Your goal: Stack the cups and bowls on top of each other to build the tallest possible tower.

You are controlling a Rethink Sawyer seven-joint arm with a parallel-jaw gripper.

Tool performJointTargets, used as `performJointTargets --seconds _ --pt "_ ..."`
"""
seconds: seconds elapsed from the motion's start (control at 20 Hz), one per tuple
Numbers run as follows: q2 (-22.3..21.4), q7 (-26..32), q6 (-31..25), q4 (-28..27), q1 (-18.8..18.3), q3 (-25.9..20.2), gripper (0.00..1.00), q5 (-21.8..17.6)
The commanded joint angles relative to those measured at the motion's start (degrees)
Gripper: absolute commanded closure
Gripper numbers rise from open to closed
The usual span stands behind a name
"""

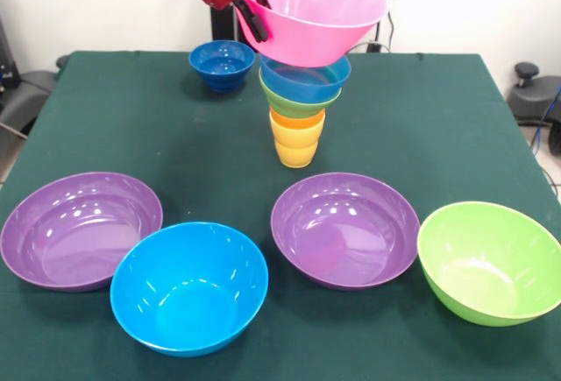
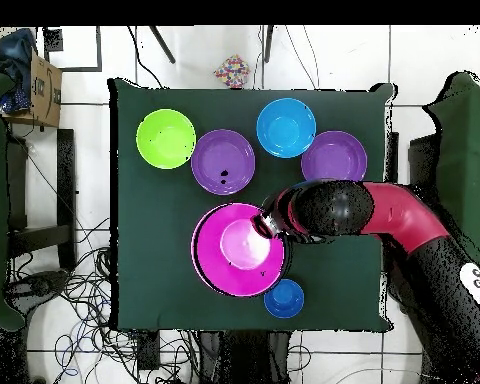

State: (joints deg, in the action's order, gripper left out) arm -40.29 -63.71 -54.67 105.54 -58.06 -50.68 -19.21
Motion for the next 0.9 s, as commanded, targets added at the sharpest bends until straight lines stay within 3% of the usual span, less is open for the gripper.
performJointTargets --seconds 0.05,0.55,0.9 --pt "2.36 0.17 3.8 1.01 2.55 -0.05 1.0 -1.82" --pt "2.73 -0.92 4.31 -0.39 4.19 -0.43 1.0 -0.76" --pt "3.29 -0.03 5.37 -0.37 3.38 -1.3 1.0 -0.13"
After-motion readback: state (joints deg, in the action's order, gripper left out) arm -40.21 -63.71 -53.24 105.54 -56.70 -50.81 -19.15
